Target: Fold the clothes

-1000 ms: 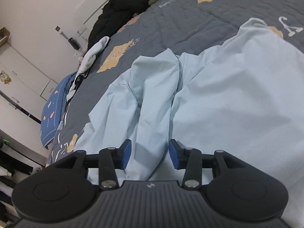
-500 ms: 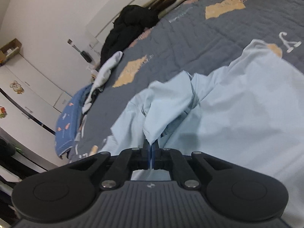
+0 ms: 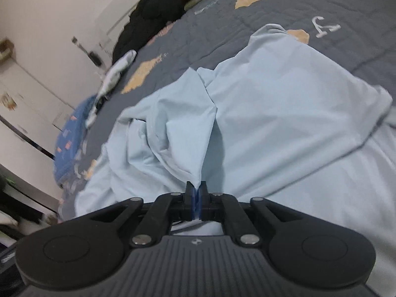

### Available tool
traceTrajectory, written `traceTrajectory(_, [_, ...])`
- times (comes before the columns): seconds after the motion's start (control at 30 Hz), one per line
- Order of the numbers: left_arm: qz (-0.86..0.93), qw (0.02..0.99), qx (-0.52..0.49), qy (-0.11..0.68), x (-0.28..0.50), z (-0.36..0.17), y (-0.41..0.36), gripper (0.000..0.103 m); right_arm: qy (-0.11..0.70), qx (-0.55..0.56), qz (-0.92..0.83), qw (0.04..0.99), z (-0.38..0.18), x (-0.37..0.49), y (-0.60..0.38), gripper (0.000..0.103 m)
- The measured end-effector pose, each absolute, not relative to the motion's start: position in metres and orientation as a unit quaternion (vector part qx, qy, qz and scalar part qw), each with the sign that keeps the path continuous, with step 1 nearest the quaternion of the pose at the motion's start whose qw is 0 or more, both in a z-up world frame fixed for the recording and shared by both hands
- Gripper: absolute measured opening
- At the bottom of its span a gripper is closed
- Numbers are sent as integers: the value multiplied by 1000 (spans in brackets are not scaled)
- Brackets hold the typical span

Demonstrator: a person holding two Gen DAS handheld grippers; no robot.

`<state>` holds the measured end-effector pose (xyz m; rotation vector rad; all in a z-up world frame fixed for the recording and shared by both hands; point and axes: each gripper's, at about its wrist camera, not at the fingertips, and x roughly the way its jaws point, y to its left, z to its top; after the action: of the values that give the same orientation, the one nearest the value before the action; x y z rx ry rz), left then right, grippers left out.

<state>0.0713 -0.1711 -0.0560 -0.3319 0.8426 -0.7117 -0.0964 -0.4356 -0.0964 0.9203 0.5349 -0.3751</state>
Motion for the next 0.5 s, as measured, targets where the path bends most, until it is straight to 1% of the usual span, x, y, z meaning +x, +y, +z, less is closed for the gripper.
traceTrajectory(0.23, [-337,827,-182,411,78,-78,-201,38,244,462,-170,835,-101,-91,-441,4])
traceTrajectory(0.4, [-316,837,-153,419,94,-92,-219,38,239,476,-169,829,-105,-85,-444,6])
traceTrajectory(0.5, [-314,830,-173,427,106,-97,-222,37,231,489,-176,823,-108,-86,-447,6])
